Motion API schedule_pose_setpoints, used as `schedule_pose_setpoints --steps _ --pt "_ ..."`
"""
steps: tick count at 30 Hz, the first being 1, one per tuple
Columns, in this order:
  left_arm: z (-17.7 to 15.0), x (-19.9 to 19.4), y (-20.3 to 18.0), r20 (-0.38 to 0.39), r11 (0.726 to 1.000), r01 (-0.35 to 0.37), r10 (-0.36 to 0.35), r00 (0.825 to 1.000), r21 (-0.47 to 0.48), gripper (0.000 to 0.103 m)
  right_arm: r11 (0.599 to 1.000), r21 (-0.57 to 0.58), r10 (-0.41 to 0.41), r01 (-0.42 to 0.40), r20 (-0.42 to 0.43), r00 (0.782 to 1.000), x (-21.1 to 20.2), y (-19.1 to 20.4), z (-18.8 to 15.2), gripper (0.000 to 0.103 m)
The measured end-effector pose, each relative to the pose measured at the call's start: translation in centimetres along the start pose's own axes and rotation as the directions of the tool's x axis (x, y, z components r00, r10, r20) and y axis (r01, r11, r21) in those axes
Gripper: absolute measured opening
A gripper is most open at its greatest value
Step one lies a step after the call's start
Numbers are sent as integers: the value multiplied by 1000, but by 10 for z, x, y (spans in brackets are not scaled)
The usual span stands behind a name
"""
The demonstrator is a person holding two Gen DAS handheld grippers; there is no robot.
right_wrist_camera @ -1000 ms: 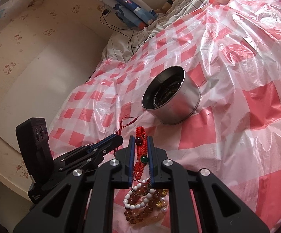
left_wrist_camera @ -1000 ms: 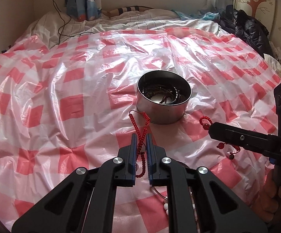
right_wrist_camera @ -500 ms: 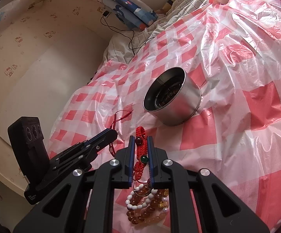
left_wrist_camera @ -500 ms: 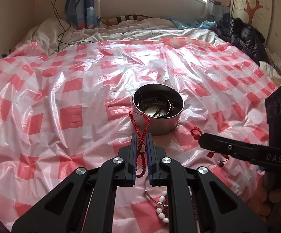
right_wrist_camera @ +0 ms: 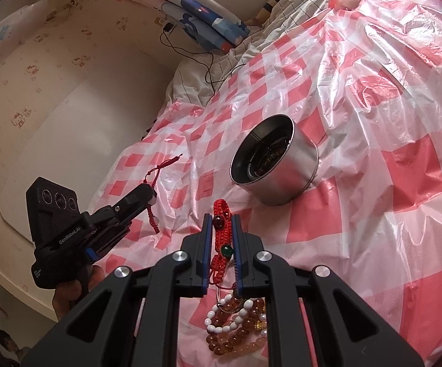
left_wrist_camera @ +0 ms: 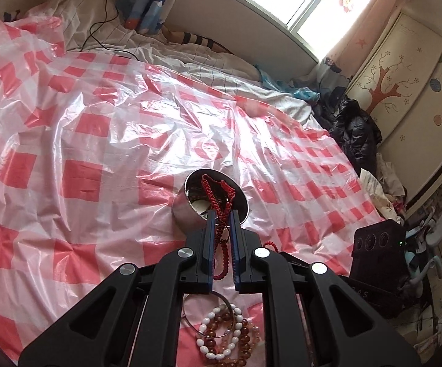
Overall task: Organize jewelry
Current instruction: 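Carry both red items over the silver tin and open both tools to drop them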
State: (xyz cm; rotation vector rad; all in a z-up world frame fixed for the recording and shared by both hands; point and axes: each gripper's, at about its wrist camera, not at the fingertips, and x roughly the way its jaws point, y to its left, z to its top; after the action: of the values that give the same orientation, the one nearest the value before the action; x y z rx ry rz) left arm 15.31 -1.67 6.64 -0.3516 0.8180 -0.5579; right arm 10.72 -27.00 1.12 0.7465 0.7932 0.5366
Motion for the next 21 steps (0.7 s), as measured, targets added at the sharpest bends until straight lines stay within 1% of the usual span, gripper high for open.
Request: schedule_pose_setpoints --steps 2,5,9,12,14,16,17,18,19,20,21 --pt "5 7 -7 -5 1000 21 -21 1000 9 8 1000 -9 -1 1 16 1000 -3 2 7 13" --pt "15 25 -20 -13 999 34 -33 999 36 8 1000 -21 -3 4 47 999 -11 5 20 13" --pt "27 52 -29 -29 998 49 -48 998 35 8 1000 -18 -18 19 80 997 -12 2 40 13" --pt "32 72 -26 -47 999 43 -43 998 13 8 999 -23 -32 34 86 996 -4 0 56 13" --pt "34 86 -23 -72 1000 24 -23 997 6 9 998 -38 -43 46 83 996 4 0 65 13" --pt "34 100 -17 -117 1000 -11 10 993 -4 9 996 -58 -60 64 73 996 17 2 75 13" --pt "34 106 -14 -136 999 -32 31 990 -7 13 995 -68 -70 74 66 995 24 3 79 13" --pt "34 109 -11 -153 998 -56 54 987 -9 24 992 -82 -88 93 56 994 34 4 82 13" --pt "34 110 -7 -158 996 -87 83 984 -17 31 989 -100 -107 111 46 993 41 4 85 14" --pt "36 107 -4 -149 994 -109 104 983 -29 43 982 -123 -138 141 28 990 52 6 87 14" --pt "37 101 -1 -134 991 -125 119 984 -38 46 977 -133 -164 164 14 986 60 5 88 16"
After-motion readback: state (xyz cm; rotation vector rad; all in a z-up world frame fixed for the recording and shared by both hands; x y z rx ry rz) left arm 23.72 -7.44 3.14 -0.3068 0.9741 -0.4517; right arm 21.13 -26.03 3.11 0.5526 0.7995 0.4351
